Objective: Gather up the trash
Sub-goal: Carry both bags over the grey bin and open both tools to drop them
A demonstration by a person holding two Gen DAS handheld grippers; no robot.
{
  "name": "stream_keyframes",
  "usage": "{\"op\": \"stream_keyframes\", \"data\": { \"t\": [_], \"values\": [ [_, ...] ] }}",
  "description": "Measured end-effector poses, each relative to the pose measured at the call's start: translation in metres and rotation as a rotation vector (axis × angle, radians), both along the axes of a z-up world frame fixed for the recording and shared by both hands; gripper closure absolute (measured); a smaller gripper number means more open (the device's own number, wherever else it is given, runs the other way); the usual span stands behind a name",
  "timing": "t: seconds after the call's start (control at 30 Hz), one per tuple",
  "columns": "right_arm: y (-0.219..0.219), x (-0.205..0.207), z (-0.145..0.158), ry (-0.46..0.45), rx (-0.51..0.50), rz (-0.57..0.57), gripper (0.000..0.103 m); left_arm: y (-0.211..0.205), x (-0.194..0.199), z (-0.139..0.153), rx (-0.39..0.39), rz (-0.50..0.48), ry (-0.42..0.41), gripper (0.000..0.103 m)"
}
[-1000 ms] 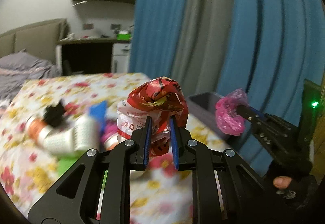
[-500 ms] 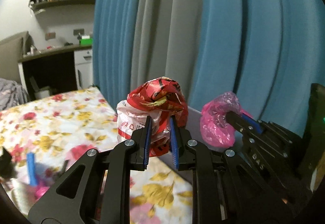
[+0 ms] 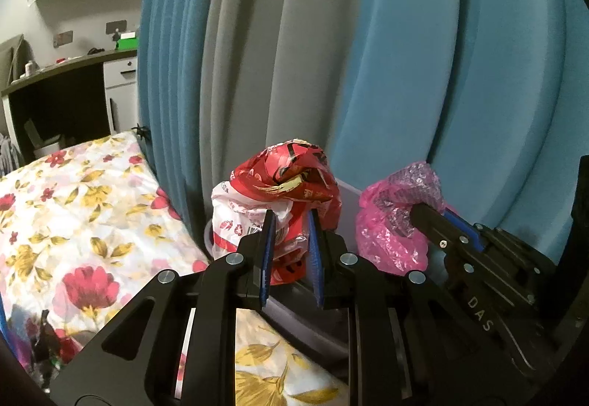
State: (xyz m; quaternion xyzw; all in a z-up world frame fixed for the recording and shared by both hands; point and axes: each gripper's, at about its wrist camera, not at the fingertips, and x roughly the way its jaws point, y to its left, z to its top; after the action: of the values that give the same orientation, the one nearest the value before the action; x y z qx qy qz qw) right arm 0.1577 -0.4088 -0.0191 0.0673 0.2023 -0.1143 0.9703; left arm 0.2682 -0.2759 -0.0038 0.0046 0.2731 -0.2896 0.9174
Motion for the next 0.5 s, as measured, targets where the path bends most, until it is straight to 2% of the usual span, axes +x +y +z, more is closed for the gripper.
{"op": "stream_keyframes", "data": {
  "t": [0.27,0.5],
  "values": [
    [-0.007,0.003,-0.006,0.018,0.029,-0.008,0.094,-0.006,0.028,-0.012,0.007,-0.024,0.043,0.086],
    [-0.008,0.005,-0.005,0.018,0.033,-0.014,0.092,-0.011,0.037,-0.014,-0.012,-0.055,0.08,0.085]
  ]
}}
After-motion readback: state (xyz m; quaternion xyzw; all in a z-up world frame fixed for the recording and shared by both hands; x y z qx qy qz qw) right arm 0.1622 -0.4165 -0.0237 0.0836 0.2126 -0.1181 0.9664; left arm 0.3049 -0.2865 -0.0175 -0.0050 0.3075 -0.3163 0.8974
